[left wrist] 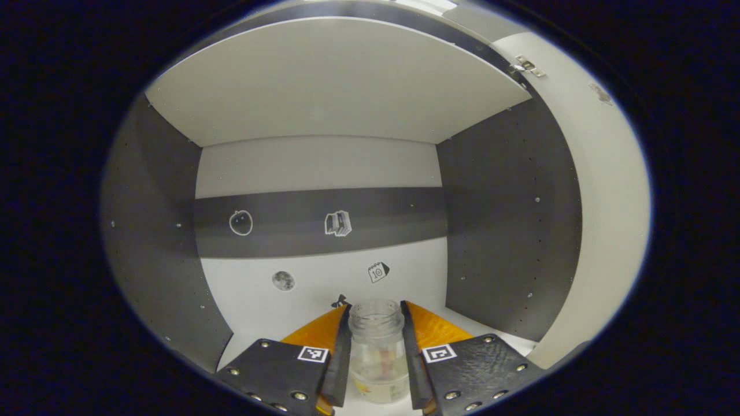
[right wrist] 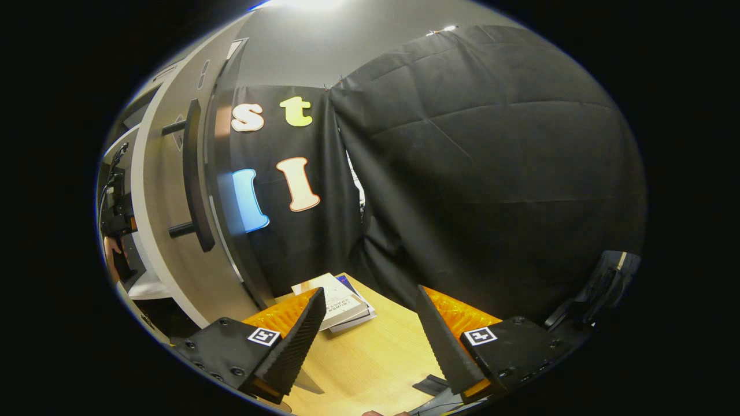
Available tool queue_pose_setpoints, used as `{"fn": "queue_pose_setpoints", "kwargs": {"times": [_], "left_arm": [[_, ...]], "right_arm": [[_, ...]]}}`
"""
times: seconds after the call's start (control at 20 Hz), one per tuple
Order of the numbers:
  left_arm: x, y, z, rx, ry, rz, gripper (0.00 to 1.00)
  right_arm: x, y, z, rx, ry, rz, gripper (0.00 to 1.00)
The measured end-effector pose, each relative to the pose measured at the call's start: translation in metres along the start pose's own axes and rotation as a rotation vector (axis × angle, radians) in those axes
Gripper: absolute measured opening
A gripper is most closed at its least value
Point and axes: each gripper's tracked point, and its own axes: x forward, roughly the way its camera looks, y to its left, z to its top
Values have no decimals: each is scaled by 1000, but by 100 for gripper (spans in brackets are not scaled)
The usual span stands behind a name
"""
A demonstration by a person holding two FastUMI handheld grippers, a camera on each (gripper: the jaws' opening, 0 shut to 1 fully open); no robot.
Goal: Grasp the bottle in the cabinet with the left hand and place it on the coaster, then close the right door with the right hand and the left door with the left hand.
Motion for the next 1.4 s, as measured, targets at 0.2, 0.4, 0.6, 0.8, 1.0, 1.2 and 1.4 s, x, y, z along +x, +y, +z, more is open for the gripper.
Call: {"fn": "queue_pose_setpoints", "kwargs": {"times": [0.2,0.4,0.6,0.8,1.0,1.2,1.4], "left_arm": [[-19,3,2,-40,9,-13,46],[-55,1,20,-53,-2,-36,39],[-100,-10,37,-89,-21,-100,32],[-148,-23,33,-172,-35,-168,46],[-192,-34,14,-209,-47,-212,46],[-222,-45,-20,-217,-42,-252,46],[-253,-68,-65,-196,-30,-326,32]], "right_arm": [[12,-1,5,14,-6,7,96],[24,-10,10,47,-8,-16,100],[23,-18,3,33,-13,-41,96],[6,-15,9,40,-33,-54,96],[-18,-9,12,29,-67,-48,96],[-40,-2,6,31,-74,-41,96],[-64,2,2,7,-83,-32,99]]}}
